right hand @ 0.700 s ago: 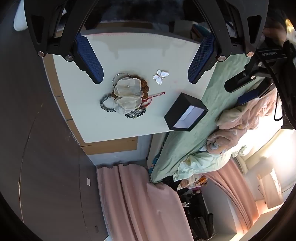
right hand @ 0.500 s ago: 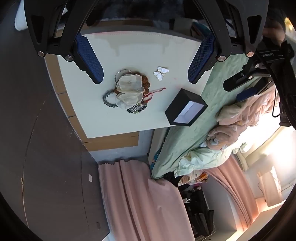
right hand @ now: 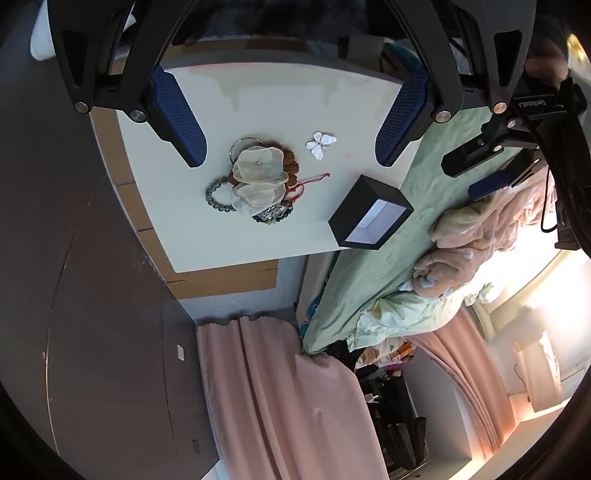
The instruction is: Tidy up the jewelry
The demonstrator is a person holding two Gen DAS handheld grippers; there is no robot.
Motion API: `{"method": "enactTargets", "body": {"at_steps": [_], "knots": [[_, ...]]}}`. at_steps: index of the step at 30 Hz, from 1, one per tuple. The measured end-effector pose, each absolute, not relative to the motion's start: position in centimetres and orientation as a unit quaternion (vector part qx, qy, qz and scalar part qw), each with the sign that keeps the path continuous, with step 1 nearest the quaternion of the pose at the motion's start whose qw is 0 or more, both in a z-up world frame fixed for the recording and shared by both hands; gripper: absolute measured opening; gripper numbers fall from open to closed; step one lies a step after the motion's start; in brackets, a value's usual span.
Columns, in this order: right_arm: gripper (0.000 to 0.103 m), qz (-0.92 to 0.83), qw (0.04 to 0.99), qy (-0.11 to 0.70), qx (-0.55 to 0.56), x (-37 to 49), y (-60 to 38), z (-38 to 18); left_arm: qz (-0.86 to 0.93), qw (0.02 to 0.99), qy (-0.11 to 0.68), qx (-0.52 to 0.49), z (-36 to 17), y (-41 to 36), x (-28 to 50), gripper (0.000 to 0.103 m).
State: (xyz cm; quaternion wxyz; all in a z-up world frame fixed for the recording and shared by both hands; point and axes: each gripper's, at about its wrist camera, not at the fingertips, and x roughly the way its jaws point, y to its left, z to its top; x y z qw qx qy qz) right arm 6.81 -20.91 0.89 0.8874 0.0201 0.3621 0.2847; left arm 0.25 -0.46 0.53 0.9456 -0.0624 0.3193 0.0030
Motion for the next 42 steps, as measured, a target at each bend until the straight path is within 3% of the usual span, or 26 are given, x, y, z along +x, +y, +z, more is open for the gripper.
{"method": "enactTargets", "body": {"at_steps": [42], "knots": [[0.093, 0.276, 0.895, 0.35, 0.014, 7.21, -21.46, 1.32, -0.009, 0.946, 0.317, -0.065, 0.56, -0.58, 0.36, 0.101]]}}
